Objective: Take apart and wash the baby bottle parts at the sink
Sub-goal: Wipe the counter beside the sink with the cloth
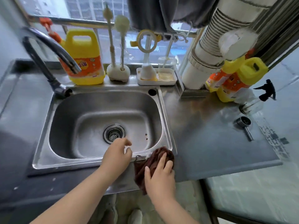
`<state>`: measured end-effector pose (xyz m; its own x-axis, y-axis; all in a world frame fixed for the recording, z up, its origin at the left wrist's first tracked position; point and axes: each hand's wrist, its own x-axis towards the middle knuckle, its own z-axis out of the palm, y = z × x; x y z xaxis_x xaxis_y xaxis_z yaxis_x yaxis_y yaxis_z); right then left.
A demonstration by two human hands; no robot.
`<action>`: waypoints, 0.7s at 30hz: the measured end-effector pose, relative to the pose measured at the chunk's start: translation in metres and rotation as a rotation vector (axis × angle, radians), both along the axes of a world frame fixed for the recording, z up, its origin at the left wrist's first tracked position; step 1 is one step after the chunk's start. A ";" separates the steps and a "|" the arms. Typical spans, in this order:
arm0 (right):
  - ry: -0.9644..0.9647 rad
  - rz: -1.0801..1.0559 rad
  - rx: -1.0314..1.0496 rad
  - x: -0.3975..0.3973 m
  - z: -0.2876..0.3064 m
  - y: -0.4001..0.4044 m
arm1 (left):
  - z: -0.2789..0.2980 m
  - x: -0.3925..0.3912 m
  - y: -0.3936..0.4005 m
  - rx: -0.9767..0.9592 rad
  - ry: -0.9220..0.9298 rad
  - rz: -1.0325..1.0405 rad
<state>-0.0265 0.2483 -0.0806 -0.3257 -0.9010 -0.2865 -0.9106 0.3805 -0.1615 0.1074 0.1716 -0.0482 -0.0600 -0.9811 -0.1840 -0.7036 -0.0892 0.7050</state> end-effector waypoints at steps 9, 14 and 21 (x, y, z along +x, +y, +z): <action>-0.344 0.274 0.147 0.126 0.028 -0.012 | 0.003 0.114 0.048 -0.002 -0.040 0.394; -0.433 0.517 0.229 0.195 0.028 -0.017 | 0.007 0.175 0.067 -0.111 -0.078 0.664; -0.465 0.616 0.308 0.294 0.019 -0.029 | 0.003 0.251 0.069 -0.172 -0.104 0.882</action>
